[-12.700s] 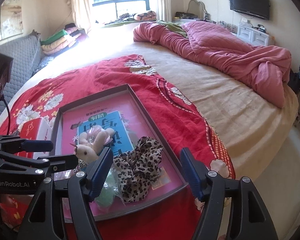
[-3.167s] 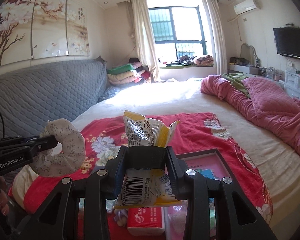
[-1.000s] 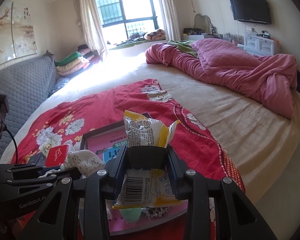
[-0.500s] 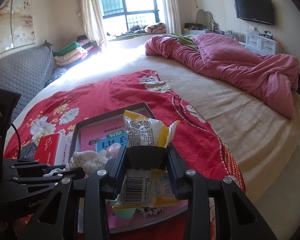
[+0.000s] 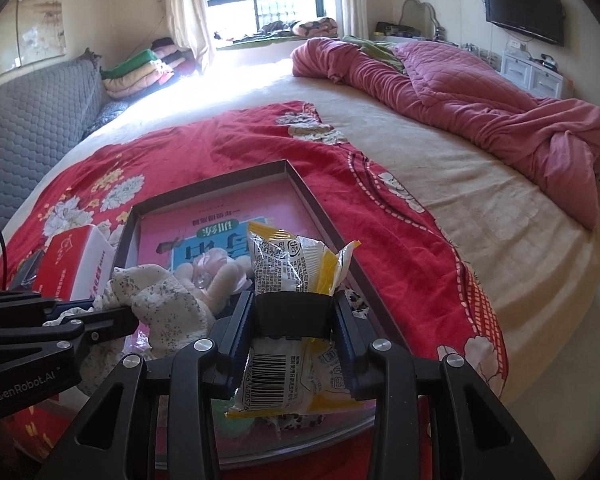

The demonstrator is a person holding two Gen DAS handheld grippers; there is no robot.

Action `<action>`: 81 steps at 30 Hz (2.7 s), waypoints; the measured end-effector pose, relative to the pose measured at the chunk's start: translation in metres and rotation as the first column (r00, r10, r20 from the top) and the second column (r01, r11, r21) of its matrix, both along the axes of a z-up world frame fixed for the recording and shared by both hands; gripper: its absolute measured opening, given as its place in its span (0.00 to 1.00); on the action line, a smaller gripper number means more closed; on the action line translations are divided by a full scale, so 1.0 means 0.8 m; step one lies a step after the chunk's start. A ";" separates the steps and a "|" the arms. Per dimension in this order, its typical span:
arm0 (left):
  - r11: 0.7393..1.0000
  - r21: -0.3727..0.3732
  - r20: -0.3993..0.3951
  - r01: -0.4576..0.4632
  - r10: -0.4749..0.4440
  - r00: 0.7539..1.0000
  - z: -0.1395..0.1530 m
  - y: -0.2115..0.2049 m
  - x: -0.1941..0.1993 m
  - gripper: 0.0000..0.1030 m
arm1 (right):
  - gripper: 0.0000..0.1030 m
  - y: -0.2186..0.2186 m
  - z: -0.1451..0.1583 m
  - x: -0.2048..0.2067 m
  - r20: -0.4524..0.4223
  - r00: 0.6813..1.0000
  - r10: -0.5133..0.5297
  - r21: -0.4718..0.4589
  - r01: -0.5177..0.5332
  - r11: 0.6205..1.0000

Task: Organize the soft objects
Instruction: 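Lower the scrunchie with the left tool while the right tool lowers the snack bag into the tray, then open both tools to release the scrunchie and snack bag, then withdraw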

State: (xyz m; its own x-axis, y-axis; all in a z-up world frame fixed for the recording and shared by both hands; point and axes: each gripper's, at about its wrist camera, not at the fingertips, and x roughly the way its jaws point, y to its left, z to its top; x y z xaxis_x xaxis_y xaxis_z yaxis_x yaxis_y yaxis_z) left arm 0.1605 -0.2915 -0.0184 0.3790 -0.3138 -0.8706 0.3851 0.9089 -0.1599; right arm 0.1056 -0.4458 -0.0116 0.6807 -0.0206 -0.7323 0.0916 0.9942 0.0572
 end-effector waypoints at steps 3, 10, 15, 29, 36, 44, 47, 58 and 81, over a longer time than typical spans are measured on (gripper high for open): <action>1.000 0.002 -0.003 -0.001 0.001 1.000 -0.001 0.000 0.000 0.18 | 0.38 0.000 -0.012 0.006 -0.029 1.000 0.001 0.007 0.000 1.000; 1.000 0.004 -0.005 -0.008 0.008 1.000 -0.003 0.001 0.001 0.18 | 0.40 0.001 -0.023 0.010 -0.054 0.999 0.005 0.025 -0.003 1.000; 1.000 0.002 -0.006 -0.012 0.012 1.000 -0.005 0.001 0.002 0.18 | 0.41 0.001 -0.019 0.008 -0.035 0.999 0.011 0.049 -0.009 0.999; 1.000 -0.002 0.009 -0.008 0.008 1.000 0.001 0.002 0.000 0.21 | 0.52 -0.002 -0.001 0.001 0.013 1.000 -0.012 0.052 0.012 0.999; 1.000 -0.006 -0.004 -0.010 0.010 1.000 0.002 0.004 0.000 0.29 | 0.55 -0.005 0.005 0.000 0.027 0.999 -0.029 0.054 0.028 0.998; 1.000 -0.015 -0.007 -0.007 0.007 1.000 0.003 0.008 0.000 0.46 | 0.55 -0.004 0.007 -0.001 0.031 0.999 -0.028 0.062 0.026 0.998; 1.000 -0.009 -0.002 -0.010 0.010 1.000 0.004 0.008 0.000 0.46 | 0.55 -0.003 0.009 0.000 0.032 0.999 -0.029 0.056 0.027 0.998; 0.999 -0.020 0.062 -0.038 0.039 0.997 0.032 0.024 -0.011 0.62 | 0.64 0.001 0.019 -0.004 0.049 0.998 -0.031 0.044 0.029 0.999; 0.986 -0.001 0.200 -0.168 0.165 0.966 0.088 0.115 -0.054 0.79 | 0.71 0.053 0.066 -0.021 0.121 0.993 0.005 -0.024 -0.002 1.000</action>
